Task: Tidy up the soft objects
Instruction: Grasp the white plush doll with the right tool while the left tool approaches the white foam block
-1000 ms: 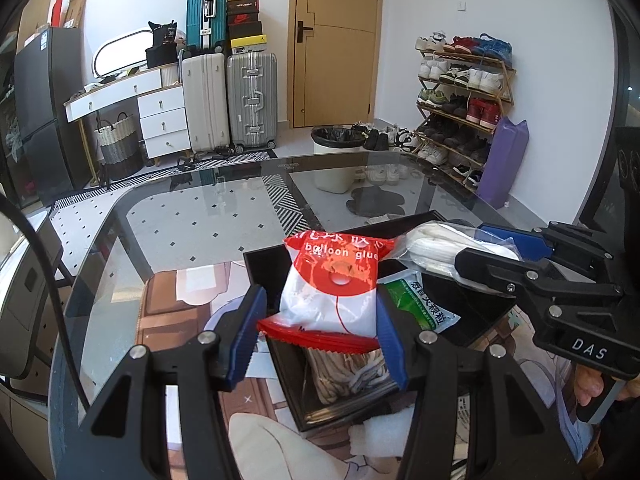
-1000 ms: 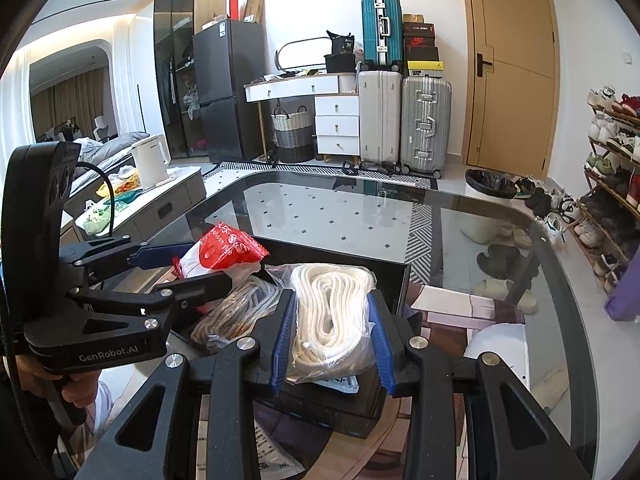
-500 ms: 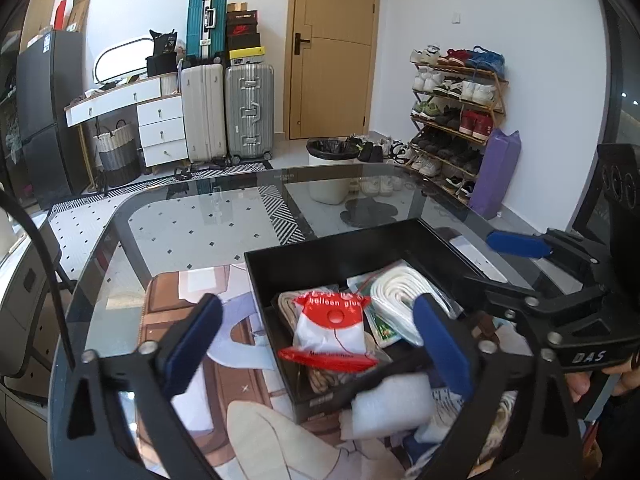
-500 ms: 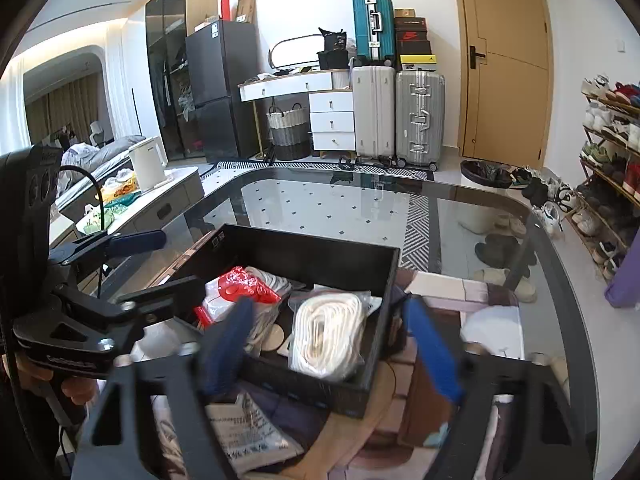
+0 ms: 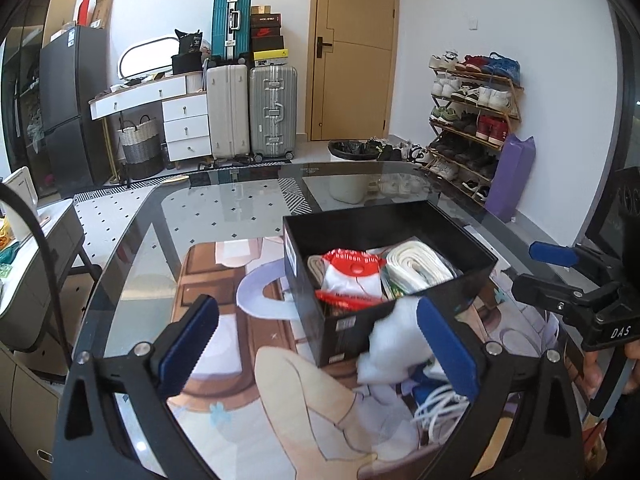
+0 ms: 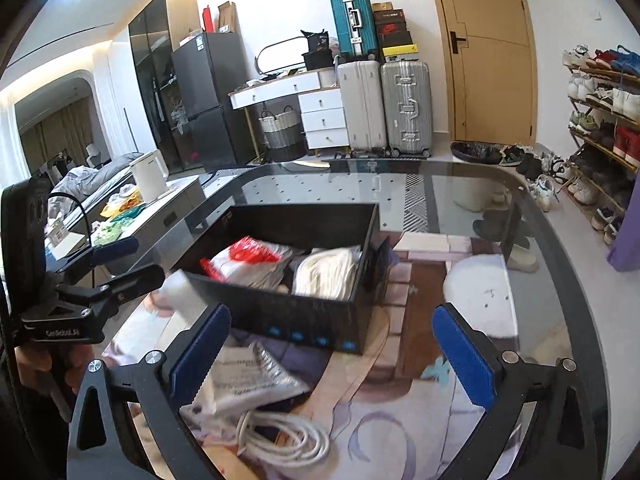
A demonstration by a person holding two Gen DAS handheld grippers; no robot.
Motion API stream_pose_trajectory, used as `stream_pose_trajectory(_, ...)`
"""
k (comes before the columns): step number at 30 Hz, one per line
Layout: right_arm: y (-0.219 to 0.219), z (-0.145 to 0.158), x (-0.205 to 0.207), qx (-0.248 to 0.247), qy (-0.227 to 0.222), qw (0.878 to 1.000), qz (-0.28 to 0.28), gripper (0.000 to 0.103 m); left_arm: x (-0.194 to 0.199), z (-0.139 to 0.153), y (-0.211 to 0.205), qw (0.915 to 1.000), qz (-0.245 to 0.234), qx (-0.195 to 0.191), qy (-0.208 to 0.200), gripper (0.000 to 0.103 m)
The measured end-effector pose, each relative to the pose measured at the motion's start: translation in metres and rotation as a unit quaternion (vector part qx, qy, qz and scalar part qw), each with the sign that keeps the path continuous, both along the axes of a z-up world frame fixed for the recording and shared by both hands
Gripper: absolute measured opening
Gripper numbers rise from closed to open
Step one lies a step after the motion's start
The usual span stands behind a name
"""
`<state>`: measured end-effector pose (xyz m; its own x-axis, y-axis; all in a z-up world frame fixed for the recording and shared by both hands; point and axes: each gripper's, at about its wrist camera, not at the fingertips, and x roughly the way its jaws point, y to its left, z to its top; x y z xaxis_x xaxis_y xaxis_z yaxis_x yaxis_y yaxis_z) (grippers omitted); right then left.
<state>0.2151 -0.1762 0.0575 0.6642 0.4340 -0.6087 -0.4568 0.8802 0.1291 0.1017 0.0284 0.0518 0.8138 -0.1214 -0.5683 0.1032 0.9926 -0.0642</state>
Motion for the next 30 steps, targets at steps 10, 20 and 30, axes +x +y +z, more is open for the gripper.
stream_pose_trajectory(10, 0.006, -0.009, -0.03, -0.009, 0.008, 0.999, 0.03, 0.103, -0.013, -0.004, -0.001, 1.0, 0.0, 0.001, 0.005, 0.1)
stream_pose_trajectory(20, 0.007, -0.01, -0.051, -0.015, 0.021, 0.999, 0.042, 0.103, -0.027, -0.009, -0.003, 0.9999, -0.006, 0.002, 0.009, 0.1)
stream_pose_trajectory(30, 0.013, -0.021, -0.072, -0.009, 0.037, 0.998, 0.055, 0.102, -0.04, -0.012, 0.001, 0.9999, 0.003, 0.003, 0.014, 0.1)
